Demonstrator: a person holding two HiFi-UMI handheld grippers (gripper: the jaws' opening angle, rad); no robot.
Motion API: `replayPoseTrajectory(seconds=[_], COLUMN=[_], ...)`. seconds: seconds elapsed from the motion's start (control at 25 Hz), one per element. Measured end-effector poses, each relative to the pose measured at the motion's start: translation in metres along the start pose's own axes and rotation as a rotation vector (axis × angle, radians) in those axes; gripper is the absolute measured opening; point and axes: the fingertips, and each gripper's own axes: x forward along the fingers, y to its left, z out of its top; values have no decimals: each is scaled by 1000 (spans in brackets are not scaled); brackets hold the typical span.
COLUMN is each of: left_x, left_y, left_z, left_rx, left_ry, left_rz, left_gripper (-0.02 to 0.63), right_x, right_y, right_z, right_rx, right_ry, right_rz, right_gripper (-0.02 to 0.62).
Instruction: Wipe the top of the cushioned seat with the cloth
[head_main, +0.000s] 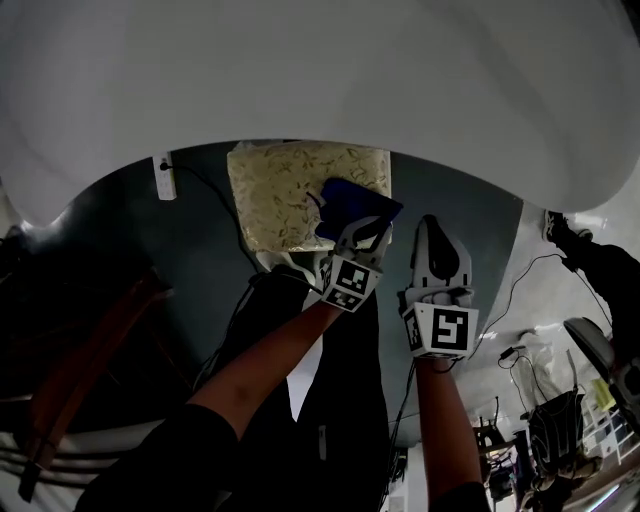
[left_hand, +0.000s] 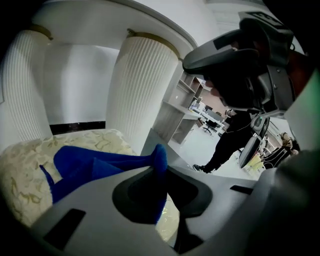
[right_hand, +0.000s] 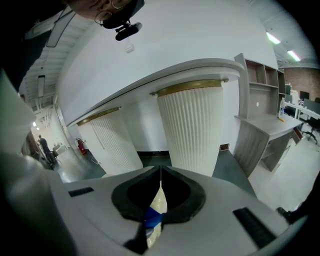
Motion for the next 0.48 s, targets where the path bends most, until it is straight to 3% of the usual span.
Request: replayPoseTrajectory(seconds=[0.16, 0.36, 0.48], left_x=[8, 13, 9], left_y=[-19, -31, -35], left_z=[1, 6, 16], left_rx=[72, 12, -44], left_ry=[7, -24, -83], left_rz=[-44, -111, -220], left_gripper=[57, 57, 57], right_x=[-4, -4, -3], right_y=[1, 13, 22], right_z=[-3, 1, 8], right_rx=[13, -2, 7], right_ry=[10, 11, -2], right_rz=[-15, -12, -21], right_gripper=[38, 38, 38])
